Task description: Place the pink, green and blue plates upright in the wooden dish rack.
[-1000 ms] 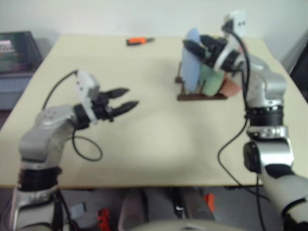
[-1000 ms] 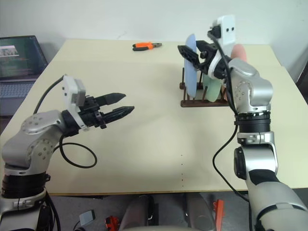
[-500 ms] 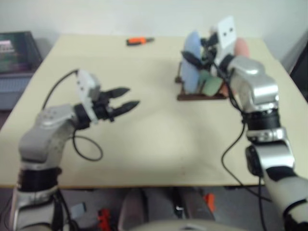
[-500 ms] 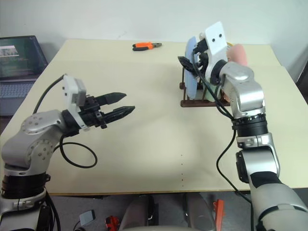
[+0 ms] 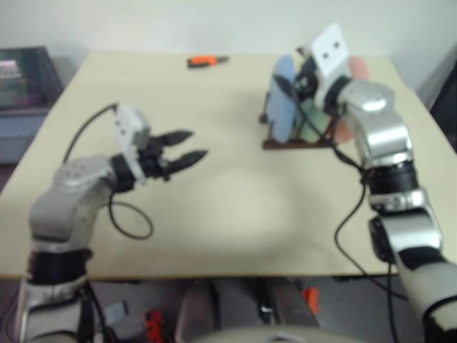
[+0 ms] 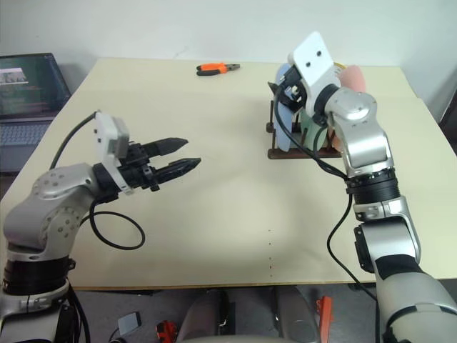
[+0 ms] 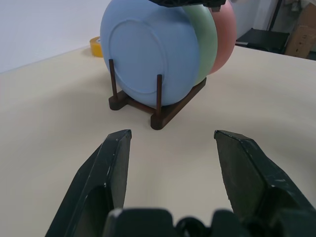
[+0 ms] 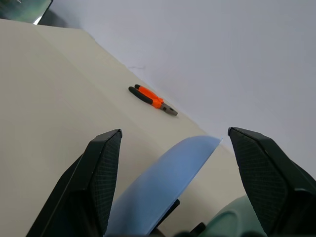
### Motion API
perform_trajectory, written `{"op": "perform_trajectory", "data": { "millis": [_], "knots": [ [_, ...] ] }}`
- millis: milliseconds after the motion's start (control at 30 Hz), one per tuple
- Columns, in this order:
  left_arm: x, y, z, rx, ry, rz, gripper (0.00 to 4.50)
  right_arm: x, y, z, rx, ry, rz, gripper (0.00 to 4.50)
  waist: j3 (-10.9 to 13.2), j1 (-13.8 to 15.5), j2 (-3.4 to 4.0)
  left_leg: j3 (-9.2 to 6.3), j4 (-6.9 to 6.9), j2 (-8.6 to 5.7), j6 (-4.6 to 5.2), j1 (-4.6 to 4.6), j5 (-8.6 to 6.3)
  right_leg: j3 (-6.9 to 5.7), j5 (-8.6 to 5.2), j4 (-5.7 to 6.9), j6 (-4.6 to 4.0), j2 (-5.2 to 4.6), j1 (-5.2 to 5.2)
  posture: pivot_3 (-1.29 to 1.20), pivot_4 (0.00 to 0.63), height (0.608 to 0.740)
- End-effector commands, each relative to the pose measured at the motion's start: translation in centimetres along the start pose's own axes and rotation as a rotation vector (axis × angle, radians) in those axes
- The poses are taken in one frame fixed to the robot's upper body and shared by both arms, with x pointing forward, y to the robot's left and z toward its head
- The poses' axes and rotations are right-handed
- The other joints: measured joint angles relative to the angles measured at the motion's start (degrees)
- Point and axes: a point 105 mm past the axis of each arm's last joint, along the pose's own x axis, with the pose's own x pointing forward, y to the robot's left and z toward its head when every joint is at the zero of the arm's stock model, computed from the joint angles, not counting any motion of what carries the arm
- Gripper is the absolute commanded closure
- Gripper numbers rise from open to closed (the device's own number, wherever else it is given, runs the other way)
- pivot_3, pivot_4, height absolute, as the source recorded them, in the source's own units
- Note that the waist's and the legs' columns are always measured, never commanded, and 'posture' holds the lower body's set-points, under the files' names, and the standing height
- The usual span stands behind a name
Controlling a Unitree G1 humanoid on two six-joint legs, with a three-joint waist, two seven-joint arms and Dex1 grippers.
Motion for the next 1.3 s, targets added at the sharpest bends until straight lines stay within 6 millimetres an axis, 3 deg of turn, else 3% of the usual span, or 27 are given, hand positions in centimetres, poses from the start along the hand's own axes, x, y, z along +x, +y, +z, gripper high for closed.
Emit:
{"op": "perform_trajectory", "data": {
  "millis": [33,233,333,567,633,800,900,1000,1133,1300],
  "knots": [
    [-0.1,-0.1,1.2,0.044,-0.026,-0.001,1.55,-0.6,-1.0,3.6,-0.044,-0.106,-0.008,0.83,0.00,0.00,0.00,0.00,0.00,0.00,0.00,0.00,0.00,0.00,0.00,0.01,0.00,0.00,0.00,0.00,0.150,0.740],
    [-1.3,0.4,2.2,0.081,-0.025,0.013,1.55,-2.6,-1.8,6.9,0.051,-0.189,0.081,0.83,0.00,0.06,0.00,-0.01,0.01,0.01,0.00,0.00,0.00,-0.01,0.00,0.02,0.00,0.00,-0.01,0.00,0.150,0.740],
    [-2.4,0.5,2.8,0.109,-0.016,0.016,1.55,-4.9,-2.1,7.0,0.117,-0.191,0.194,0.83,0.00,0.19,-0.01,-0.03,0.01,0.02,0.00,-0.01,0.00,-0.05,0.00,-0.02,0.00,0.00,0.01,0.00,0.150,0.740],
    [-5.6,1.0,3.4,0.150,0.050,0.031,1.55,-12.6,-4.7,2.5,0.216,-0.005,0.391,0.83,-0.01,0.49,-0.01,0.07,0.00,-0.07,0.02,0.03,-0.01,-0.02,0.00,-0.12,0.01,-0.14,0.06,0.00,0.150,0.740],
    [-6.5,1.3,3.6,0.158,0.067,0.043,1.55,-15.9,-5.6,0.1,0.288,0.062,0.414,0.83,-0.01,0.37,-0.02,0.08,0.04,-0.05,0.01,0.06,-0.01,-0.03,0.00,-0.06,0.01,-0.12,0.05,0.00,0.150,0.740],
    [-8.8,2.4,3.4,0.153,0.118,0.091,1.55,-23.6,-7.7,-6.9,0.412,0.220,0.227,0.83,-0.03,0.37,-0.01,0.16,0.01,-0.02,0.01,0.10,-0.01,-0.11,-0.04,-0.08,-0.04,-0.07,0.12,0.00,0.150,0.740],
    [-9.5,2.5,3.1,0.155,0.148,0.103,1.55,-26.8,-8.6,-10.5,0.439,0.332,0.123,0.83,-0.03,0.09,0.06,0.23,0.06,-0.05,0.01,0.15,-0.01,-0.03,-0.02,-0.03,-0.01,-0.07,0.12,0.00,0.150,0.740],
    [-10.1,2.6,2.7,0.146,0.163,0.122,1.55,-27.9,-9.2,-11.8,0.452,0.357,0.076,0.83,-0.01,-0.59,0.11,0.37,0.09,-0.05,0.02,0.40,0.00,0.11,0.05,0.01,-0.09,-0.06,0.12,0.00,0.150,0.740],
    [-10.5,2.6,3.0,0.149,0.169,0.126,1.55,-27.6,-9.5,-11.5,0.456,0.322,0.077,0.83,0.04,-1.34,0.10,0.39,0.08,-0.04,0.01,1.10,-0.01,0.18,0.03,-0.05,-0.20,-0.09,0.79,0.00,0.150,0.740],
    [-10.6,2.7,2.9,0.153,0.173,0.139,1.55,-27.8,-10.1,-12.1,0.459,0.323,0.047,0.83,0.04,-1.31,0.11,0.36,0.09,-0.06,0.01,1.10,-0.01,0.16,0.04,-0.07,-0.20,-0.09,0.81,0.00,0.150,0.740]
  ]
}}
